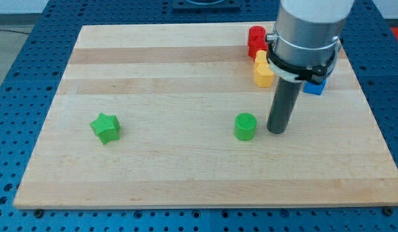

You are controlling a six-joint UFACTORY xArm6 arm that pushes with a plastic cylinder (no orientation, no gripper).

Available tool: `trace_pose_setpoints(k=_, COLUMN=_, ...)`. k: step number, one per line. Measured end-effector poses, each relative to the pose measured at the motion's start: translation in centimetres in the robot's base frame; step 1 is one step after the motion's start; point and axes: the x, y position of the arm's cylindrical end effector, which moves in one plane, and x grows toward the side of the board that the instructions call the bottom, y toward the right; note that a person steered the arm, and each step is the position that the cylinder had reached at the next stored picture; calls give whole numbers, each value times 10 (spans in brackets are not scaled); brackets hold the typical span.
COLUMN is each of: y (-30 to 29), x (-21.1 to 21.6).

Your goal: Push the green circle closer to the right of the green star

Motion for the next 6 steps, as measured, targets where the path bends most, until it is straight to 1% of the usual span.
trace_pose_setpoints(k=4, y=-154, x=1)
trace_pose_setpoints(k=6, y=-211, x=1)
